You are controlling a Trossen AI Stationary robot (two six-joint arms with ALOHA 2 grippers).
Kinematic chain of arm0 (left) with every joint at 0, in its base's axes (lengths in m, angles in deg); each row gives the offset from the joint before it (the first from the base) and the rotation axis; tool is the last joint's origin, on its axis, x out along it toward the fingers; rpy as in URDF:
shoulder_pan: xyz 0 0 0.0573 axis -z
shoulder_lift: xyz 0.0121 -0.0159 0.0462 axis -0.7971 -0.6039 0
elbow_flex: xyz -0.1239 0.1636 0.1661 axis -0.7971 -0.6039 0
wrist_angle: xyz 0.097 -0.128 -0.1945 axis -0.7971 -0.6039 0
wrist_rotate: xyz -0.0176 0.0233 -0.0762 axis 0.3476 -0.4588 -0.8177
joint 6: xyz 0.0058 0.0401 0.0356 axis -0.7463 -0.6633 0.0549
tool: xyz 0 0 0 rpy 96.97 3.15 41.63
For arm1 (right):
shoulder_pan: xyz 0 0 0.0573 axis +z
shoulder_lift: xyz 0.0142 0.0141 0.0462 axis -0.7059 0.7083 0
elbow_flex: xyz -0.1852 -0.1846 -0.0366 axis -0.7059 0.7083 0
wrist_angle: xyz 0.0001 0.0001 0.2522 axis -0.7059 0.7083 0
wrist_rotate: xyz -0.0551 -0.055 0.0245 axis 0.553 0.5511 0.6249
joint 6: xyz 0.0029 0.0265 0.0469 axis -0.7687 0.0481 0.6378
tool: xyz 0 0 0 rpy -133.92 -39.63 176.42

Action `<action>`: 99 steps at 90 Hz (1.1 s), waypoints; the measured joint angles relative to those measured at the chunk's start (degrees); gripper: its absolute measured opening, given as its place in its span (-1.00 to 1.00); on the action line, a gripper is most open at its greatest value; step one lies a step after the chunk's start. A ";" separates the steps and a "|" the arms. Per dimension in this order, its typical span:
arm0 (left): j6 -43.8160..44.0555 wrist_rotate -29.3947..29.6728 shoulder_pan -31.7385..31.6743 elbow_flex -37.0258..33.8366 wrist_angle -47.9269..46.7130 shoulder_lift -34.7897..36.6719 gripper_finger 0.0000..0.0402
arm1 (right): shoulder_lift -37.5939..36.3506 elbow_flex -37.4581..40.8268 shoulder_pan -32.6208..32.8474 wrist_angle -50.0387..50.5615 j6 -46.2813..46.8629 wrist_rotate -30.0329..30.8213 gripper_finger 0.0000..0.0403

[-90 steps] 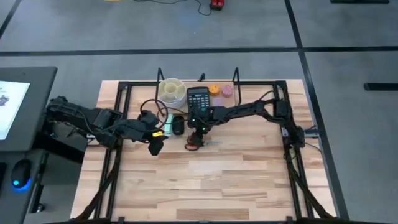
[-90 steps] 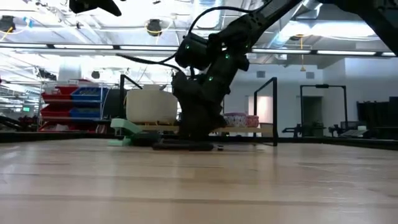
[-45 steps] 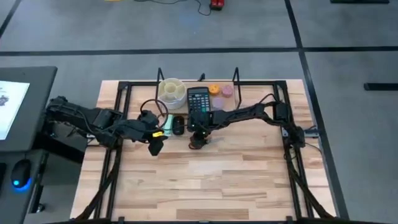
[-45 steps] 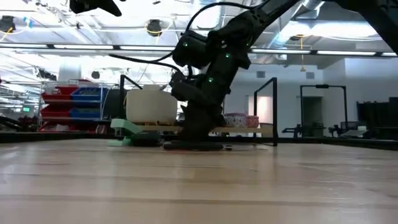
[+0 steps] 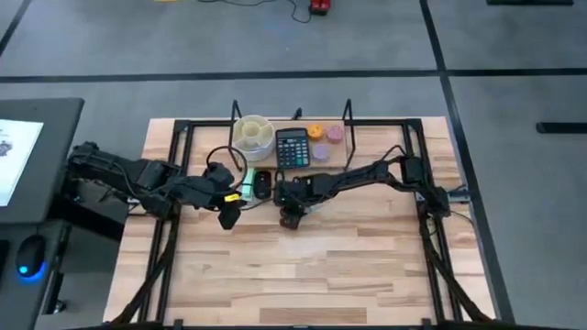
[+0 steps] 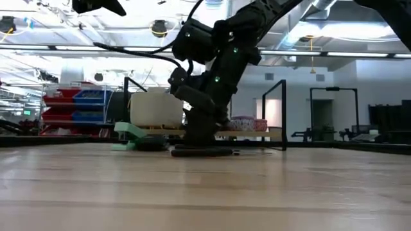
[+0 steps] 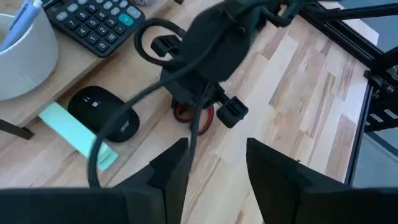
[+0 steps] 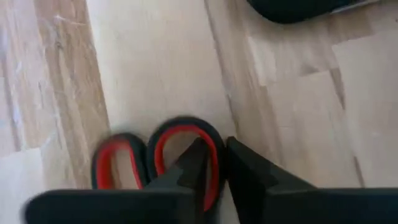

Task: Stock shelves
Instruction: Put the black scissors into the white pen organizer on the shelf

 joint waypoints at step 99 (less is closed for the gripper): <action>-15.76 18.52 -0.90 0.00 22.05 -1.15 -0.32 | -43.55 0.22 -3.97 -11.04 3.70 35.09 -0.98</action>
